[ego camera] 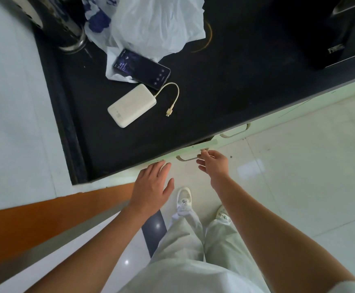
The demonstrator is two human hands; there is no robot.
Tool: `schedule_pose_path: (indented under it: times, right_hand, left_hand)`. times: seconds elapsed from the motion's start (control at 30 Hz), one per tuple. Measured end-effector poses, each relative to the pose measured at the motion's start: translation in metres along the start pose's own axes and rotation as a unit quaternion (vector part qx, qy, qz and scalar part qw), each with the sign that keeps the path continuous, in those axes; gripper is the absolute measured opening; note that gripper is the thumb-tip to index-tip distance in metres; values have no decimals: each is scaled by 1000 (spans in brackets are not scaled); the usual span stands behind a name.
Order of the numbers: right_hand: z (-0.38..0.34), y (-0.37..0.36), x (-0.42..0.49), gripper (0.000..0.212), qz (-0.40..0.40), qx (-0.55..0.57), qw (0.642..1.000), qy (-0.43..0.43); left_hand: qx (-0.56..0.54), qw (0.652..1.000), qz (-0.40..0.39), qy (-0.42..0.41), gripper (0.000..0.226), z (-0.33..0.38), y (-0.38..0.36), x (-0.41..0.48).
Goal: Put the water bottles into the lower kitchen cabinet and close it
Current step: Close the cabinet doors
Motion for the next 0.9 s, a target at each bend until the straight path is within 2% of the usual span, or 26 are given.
schedule_pose_path:
  times: [0.23, 0.47, 0.57, 0.67, 0.77, 0.83, 0.9]
  right_hand:
    - [-28, -19, 13, 17, -7, -17, 1000, 17]
    - [-38, -8, 9, 15, -3, -104, 993, 60]
    - [-40, 3, -3, 26, 4, -162, 984, 80]
    - [-34, 22, -27, 39, 19, -286, 951, 115]
    - [-25, 47, -60, 45, 51, -421, 888, 178]
    - [-16, 62, -82, 49, 65, -483, 851, 197]
    - [-5, 79, -99, 53, 84, -506, 831, 218]
  left_hand:
    - [39, 999, -25, 7, 54, -14, -2, 7]
    - [61, 996, -58, 23, 57, -13, -8, 9]
    - [64, 994, -82, 31, 59, -11, -9, 9]
    - [77, 991, -106, 35, 63, -7, -11, 8]
    - [75, 989, -122, 34, 67, 5, -9, 9]
    - [74, 989, -125, 22, 67, 19, -5, 11]
    - [63, 991, -118, 10, 67, 35, 0, 14]
Point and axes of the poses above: each hand's wrist, its own x-axis towards the middle knuckle, its own y-axis out of the back of the hand, z = x × y, the point moved 10 cm from there along x, towards the middle knuckle, and after that the axes turned 9 degrees about -y, right-handed, at the moved point
